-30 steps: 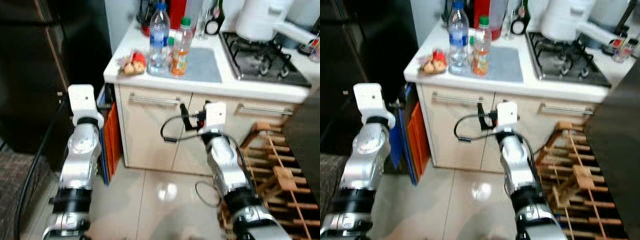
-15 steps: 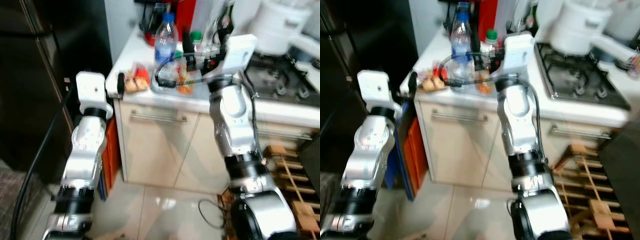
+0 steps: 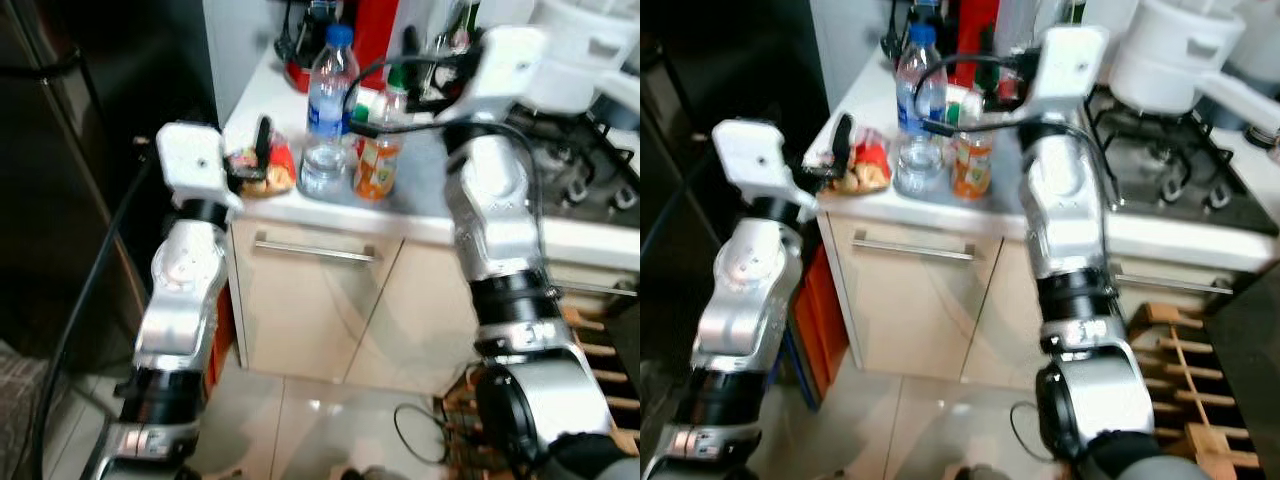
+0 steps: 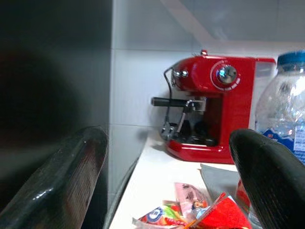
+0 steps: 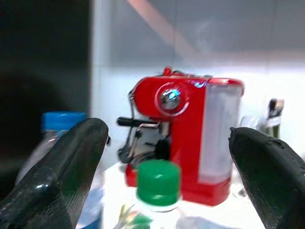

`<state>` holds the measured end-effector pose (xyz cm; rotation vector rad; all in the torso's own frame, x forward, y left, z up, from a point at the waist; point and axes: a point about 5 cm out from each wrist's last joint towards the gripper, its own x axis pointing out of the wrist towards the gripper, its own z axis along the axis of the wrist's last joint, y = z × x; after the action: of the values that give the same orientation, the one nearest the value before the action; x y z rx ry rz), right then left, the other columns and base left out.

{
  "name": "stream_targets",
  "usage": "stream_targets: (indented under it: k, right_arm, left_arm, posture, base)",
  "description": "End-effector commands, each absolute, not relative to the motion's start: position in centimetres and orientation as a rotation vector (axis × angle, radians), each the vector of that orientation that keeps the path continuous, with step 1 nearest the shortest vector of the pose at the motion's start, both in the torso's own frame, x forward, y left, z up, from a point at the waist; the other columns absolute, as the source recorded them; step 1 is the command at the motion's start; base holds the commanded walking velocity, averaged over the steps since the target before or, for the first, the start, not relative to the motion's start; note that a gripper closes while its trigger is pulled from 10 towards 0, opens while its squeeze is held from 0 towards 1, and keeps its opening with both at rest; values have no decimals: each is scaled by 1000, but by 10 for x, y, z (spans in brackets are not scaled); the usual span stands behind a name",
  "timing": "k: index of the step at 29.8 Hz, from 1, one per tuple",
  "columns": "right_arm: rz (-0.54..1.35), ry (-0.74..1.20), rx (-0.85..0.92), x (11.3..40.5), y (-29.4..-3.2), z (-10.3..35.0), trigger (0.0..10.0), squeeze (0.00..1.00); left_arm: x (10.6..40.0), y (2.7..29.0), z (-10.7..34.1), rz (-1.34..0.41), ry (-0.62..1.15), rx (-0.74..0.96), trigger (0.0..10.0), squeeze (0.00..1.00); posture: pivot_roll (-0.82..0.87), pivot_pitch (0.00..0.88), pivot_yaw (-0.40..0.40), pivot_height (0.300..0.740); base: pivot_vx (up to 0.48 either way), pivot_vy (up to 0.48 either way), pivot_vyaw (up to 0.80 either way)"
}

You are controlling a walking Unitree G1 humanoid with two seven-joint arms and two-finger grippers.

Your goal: Restocking fridge

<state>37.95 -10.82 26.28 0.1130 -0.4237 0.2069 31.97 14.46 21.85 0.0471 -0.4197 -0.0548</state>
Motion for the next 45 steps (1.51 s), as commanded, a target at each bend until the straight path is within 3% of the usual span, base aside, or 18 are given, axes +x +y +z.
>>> stream_targets:
  k: [1, 19, 28, 29, 32, 33, 45]
  right_arm:
    - [210, -450, 118, 382, -111, 278, 10000, 0]
    - [224, -211, 92, 408, -105, 256, 10000, 0]
    - [227, -31, 253, 418, -101, 235, 10000, 0]
    - [216, -21, 307, 419, -102, 236, 3137, 0]
    - [209, -16, 328, 419, -103, 236, 3137, 0]
    - [206, -8, 347, 420, -104, 235, 0, 0]
    - [200, 27, 390, 421, -111, 229, 0, 0]
  left_arm:
    - [319, 139, 221, -83, -425, 46, 10000, 0]
    - [315, 143, 218, -80, -405, 29, 10000, 0]
    - [314, 145, 217, -72, -390, 29, 10000, 0]
    - [314, 145, 217, -71, -388, 30, 10000, 0]
    - [314, 145, 217, -70, -388, 31, 10000, 0]
    - [314, 146, 217, -66, -384, 36, 10000, 0]
    - [317, 140, 211, -72, -359, 36, 10000, 0]
  posture:
    - [-11, 0, -46, 740]
    - [35, 0, -88, 740]
    - [47, 0, -97, 740]
    - [48, 0, -97, 740]
    - [47, 0, -97, 740]
    - [46, 0, -97, 740]
    - [30, 0, -106, 740]
  base:
    - [0, 0, 0]
    - [0, 0, 0]
    - [0, 0, 0]
    - [0, 0, 0]
    - [0, 0, 0]
    - [0, 0, 0]
    - [0, 0, 0]
